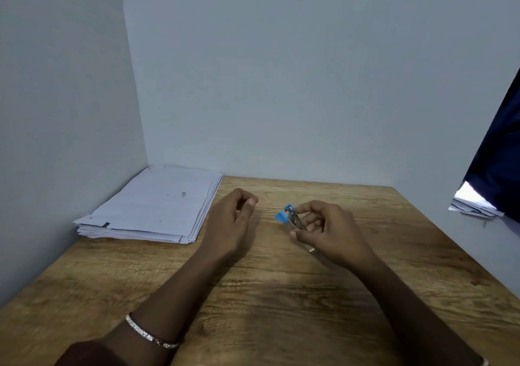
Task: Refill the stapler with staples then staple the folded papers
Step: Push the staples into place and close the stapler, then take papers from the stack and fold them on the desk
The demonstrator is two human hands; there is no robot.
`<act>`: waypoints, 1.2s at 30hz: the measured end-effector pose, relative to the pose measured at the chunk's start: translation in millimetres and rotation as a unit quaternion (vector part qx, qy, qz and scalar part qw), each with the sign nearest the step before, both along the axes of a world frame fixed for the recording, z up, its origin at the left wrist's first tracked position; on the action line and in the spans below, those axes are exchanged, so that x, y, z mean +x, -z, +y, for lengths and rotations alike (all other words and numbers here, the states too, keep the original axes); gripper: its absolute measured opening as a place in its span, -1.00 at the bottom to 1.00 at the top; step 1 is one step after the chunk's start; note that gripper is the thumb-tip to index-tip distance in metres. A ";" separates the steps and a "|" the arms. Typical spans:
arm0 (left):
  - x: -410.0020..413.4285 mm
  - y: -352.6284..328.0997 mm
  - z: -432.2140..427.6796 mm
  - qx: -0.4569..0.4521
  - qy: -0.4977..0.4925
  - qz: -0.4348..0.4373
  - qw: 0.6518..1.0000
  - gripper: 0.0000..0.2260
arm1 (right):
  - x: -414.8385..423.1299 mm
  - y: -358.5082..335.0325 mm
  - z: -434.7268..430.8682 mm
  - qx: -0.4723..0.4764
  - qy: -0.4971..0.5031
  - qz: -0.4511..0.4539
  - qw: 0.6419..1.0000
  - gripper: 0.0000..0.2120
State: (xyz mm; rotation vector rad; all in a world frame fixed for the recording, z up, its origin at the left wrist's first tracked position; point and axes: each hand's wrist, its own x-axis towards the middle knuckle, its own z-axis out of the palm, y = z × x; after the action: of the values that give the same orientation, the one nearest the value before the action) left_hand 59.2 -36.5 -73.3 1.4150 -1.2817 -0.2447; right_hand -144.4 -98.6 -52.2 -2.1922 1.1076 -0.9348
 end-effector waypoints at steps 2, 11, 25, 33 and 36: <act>7.8 3.4 15.5 0.030 -0.046 -0.097 0.994 -0.89 | -5.2 7.1 9.8 -0.016 0.012 0.028 0.999 -0.73; 53.0 9.2 65.8 0.189 -0.280 -0.295 0.894 -0.71 | -9.3 19.6 29.9 -0.089 0.044 0.140 0.985 -0.77; 95.1 18.6 70.2 0.230 -0.219 -0.269 0.909 -0.58 | -9.7 24.4 35.0 -0.160 0.047 0.069 0.984 -0.77; 80.2 10.4 69.3 0.185 -0.285 -0.318 0.885 -0.69 | -6.5 21.4 35.7 -0.170 0.049 0.041 0.983 -0.90; 79.7 7.7 69.5 0.169 -0.298 -0.309 0.887 -0.72 | -7.2 20.2 36.5 -0.168 0.052 0.037 0.984 -0.91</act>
State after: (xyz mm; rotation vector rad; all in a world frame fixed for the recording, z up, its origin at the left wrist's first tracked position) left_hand 139.0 33.0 -81.0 2.2310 -1.2534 0.4634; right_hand -151.5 -62.1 -72.3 -2.4747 1.1789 -1.1645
